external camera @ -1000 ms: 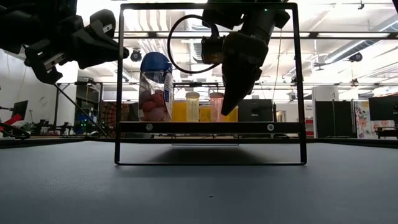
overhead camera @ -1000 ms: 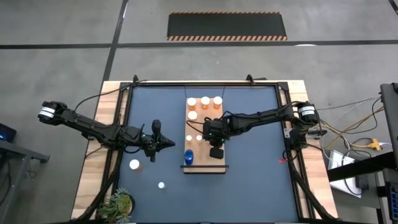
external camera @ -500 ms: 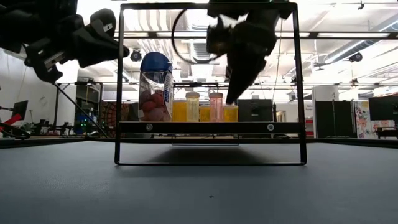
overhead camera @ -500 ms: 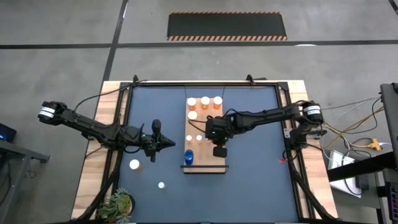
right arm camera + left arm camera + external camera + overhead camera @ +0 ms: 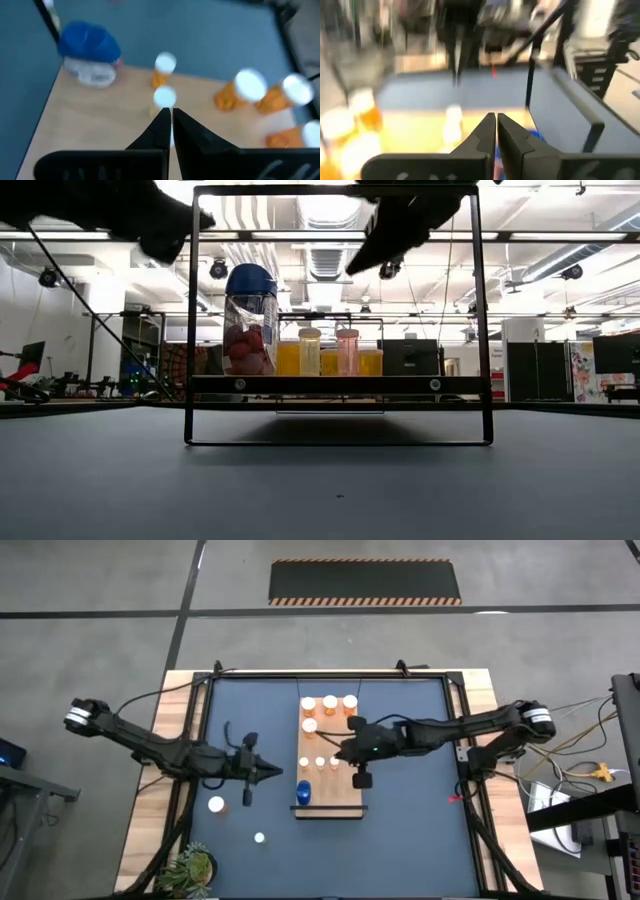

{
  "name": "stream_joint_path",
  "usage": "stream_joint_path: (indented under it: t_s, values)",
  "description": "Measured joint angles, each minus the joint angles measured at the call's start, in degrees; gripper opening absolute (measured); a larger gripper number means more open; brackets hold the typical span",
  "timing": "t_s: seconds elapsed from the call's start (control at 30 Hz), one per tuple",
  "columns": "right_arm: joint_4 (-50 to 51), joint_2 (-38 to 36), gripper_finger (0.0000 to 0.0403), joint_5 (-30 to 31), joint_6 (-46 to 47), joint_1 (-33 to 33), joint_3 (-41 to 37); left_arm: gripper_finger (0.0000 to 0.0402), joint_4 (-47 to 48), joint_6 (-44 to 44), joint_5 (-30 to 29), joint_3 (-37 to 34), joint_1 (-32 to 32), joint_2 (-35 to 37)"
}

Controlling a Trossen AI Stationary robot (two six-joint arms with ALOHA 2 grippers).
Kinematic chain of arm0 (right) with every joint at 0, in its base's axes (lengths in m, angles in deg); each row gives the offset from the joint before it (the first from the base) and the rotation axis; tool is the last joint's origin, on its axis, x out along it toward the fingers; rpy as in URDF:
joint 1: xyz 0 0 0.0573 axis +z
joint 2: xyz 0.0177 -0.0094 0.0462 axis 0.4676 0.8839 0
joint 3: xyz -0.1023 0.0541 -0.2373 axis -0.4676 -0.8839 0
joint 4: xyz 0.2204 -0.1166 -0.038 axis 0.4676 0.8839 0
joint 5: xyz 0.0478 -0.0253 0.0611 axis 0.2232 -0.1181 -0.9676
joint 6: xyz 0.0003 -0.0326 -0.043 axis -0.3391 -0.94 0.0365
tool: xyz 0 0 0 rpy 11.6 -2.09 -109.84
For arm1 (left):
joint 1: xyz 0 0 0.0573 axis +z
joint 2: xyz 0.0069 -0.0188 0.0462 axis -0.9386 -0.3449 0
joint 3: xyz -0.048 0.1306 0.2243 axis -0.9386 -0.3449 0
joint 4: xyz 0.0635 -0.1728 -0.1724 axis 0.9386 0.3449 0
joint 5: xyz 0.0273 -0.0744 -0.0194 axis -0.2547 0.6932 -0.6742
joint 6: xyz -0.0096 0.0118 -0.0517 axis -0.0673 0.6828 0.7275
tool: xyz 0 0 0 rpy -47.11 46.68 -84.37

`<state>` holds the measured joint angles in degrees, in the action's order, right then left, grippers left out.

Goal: Pick and place medicine bottles onto shelf by color
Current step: Put the big orange pill bottle on the shelf aligned with the big orange pill bottles

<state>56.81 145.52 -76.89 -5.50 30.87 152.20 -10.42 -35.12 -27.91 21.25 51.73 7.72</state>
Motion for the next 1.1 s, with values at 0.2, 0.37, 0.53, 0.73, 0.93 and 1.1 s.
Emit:
stream_joint_path:
  t_s: [0.2, 0.37, 0.53, 0.73, 0.93, 1.1]
  values:
    - [-13.44, -4.87, 0.0008, 0.51, -4.61, 0.12, -7.88, 0.0000, 52.90, 44.21, -0.70, 18.43, -1.94, -3.40]
    - [-18.89, -7.18, 0.0008, -0.29, -6.29, 0.15, -11.88, 0.0000, 78.77, 66.27, 8.74, 28.78, -5.84, -9.99]
    - [-19.44, -7.32, 0.0008, -0.34, -6.65, 0.15, -13.45, 0.0001, 82.61, 72.12, 15.31, 30.93, -8.52, -13.86]
    - [-19.49, -7.26, 0.0008, -0.76, -7.30, 0.15, -14.98, 0.0053, 83.94, 77.17, 19.44, 29.66, -9.00, -14.56]
    - [-19.54, -7.26, 0.0009, -0.75, -7.44, 0.15, -16.46, 0.0151, 86.98, 81.98, 23.13, 25.69, -9.29, -14.12]
    - [-19.65, -7.24, 0.0008, -0.77, -7.76, 0.15, -16.80, 0.0220, 87.41, 82.63, 23.56, 22.71, -9.46, -14.10]
